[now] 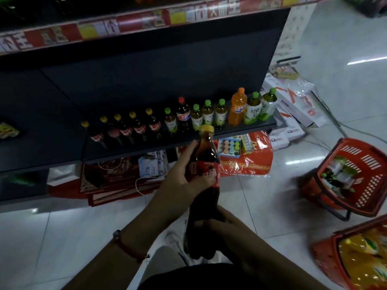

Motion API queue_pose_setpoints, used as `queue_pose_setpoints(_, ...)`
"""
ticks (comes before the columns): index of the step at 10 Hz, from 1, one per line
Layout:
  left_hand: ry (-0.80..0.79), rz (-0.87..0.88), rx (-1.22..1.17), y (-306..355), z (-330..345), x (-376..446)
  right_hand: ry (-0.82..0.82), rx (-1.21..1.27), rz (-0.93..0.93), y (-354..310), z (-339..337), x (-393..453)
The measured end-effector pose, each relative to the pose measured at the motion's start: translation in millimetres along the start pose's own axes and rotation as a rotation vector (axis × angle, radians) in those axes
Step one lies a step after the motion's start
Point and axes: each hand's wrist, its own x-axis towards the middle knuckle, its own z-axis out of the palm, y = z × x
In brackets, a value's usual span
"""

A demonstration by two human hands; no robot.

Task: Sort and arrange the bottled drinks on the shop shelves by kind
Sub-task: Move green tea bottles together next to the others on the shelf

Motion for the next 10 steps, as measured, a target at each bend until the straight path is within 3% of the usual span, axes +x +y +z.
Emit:
queue_pose_setpoints(1, 0.000, 0.054, 0.124, 1, 0, 6, 0.018, 0.011, -0.008, -2, 1, 8)
queue_pose_setpoints(3, 0.013, 0.104, 0.149, -17, -13, 26, 0.164, -0.114, -0.062, -9, -3, 35)
queue_pose_setpoints(5, -0.021, 0.090, 0.260, -79, -54, 90, 0.319, -0.172, -0.208, -11, -37, 133)
queue_pose_setpoints(6, 0.015, 0.171, 0.598, -128, -99, 156, 0.348, -0.186, -0.190, -4, -69, 216)
queue_pose_setpoints(7, 0.184, 0.270, 1.077, -177, -144, 245, 0.411, -0.266, -0.257, 5, -102, 305)
queue_pose_setpoints(8, 0.365, 0.460, 1.384, -216, -175, 332, 0.446, -0.237, -0.376, 15, -130, 381)
queue_pose_setpoints(10, 0.521, 0.560, 1.648, -270, -194, 443, 0.369, -0.197, -0.579, 31, -169, 479)
